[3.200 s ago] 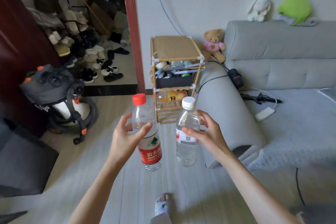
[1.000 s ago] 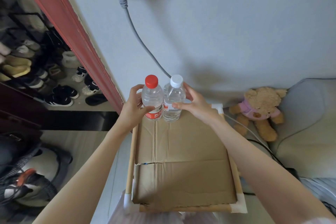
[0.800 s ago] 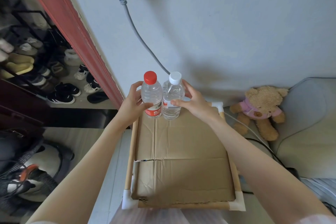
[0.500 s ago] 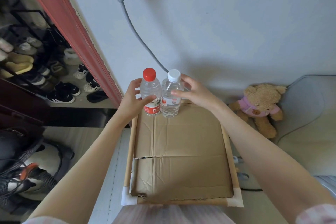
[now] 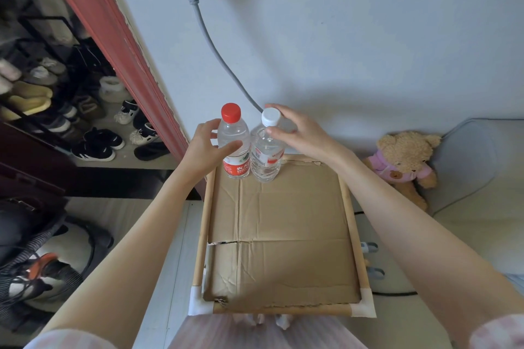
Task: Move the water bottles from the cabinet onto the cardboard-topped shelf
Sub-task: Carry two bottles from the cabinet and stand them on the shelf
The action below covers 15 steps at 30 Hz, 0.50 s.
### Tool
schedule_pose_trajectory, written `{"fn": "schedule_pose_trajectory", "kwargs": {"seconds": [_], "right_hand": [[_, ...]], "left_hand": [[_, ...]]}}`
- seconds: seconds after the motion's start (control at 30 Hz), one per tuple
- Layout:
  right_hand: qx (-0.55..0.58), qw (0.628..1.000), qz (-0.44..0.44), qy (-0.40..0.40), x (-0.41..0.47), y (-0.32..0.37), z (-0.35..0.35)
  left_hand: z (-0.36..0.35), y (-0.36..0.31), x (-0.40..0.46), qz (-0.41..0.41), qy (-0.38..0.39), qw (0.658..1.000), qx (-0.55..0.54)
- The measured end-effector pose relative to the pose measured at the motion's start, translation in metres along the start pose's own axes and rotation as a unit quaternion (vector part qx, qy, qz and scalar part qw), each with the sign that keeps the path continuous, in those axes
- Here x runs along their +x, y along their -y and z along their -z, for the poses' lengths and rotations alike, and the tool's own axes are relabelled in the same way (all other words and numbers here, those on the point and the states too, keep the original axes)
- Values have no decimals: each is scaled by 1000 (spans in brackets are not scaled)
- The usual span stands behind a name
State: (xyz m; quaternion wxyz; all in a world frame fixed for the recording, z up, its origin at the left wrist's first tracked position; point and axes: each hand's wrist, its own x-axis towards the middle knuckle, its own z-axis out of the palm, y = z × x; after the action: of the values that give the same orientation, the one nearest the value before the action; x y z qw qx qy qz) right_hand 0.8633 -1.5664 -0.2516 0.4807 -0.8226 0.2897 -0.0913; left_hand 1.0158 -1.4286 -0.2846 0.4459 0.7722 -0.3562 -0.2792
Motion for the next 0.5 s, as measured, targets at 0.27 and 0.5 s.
{"fn": "schedule_pose_trajectory", "kwargs": {"seconds": [0.27,0.5], "right_hand": [[-100,990,-1,-98,11,2,-6],[-183,977,-6,-112,13,8,-10]], "left_hand": [[0,-6,-2,-10,-1,1000,-7],[3,-5,-4,-5,2,1000,-13]]}}
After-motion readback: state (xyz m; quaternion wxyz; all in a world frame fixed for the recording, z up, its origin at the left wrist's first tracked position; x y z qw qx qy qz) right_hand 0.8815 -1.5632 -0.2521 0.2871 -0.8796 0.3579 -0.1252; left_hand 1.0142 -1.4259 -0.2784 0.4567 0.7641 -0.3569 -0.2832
